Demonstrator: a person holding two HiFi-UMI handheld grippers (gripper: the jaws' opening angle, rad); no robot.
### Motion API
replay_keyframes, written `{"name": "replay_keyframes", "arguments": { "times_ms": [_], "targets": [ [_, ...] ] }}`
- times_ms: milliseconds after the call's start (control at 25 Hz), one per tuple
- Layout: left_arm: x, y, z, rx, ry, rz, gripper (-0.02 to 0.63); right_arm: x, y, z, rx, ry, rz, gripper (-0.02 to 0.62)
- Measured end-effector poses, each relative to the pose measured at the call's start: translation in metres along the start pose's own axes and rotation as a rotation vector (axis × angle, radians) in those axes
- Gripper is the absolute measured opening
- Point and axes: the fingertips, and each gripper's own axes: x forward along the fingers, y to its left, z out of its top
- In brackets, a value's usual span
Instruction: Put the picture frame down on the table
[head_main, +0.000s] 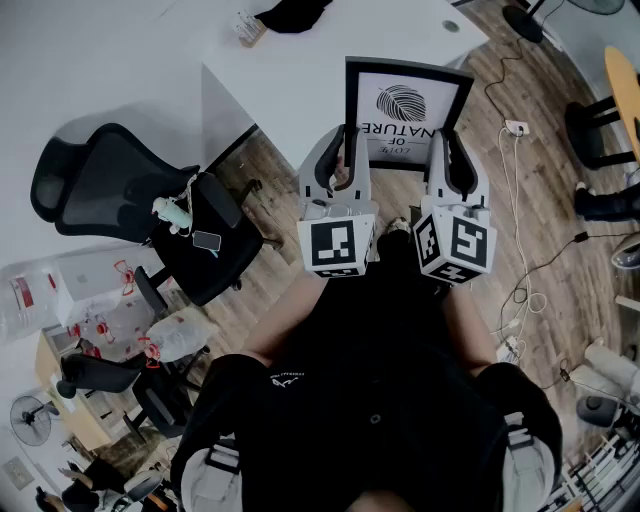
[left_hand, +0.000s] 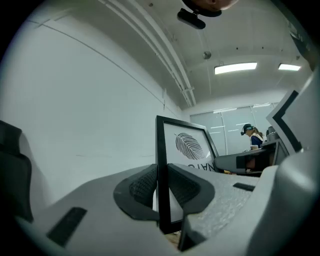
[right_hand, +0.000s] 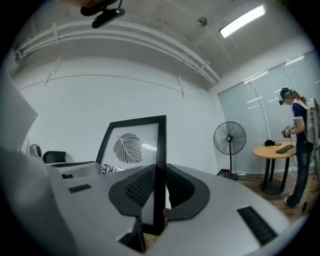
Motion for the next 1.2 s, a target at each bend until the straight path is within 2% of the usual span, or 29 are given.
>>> {"name": "replay_keyframes", "arguments": {
  "times_ms": [120,280,520,840,1200],
  "targets": [
    [-0.096,0.013,0.011,-0.021,-0.006,0.0,0.069,-0.084,0.054,0.0,-0.01,-0.008,-0.025,0.064],
    [-0.202,0.044,0.023,-0.026,0.005,-0.029,0.069,-0.169,0.129,-0.006,0.003,-0.005,-0.055,0.064],
    [-0.292,0.063,0.03,-0.057,0.028,-0.071,0.069,-0.245,0.187,-0.01,-0.012,0.011,-0.063,0.064],
    [-0.337,0.022,0.037,-0.069,0.042,-0.117,0.069,-0.31,0.173,-0.005,-0.03,0.008,-0.098,0.064],
    [-0.354,-0.076,0.045,-0.067,0.052,-0.098,0.069,-0.366,0.093,0.013,-0.033,0.02,-0.083,0.064]
  ]
}}
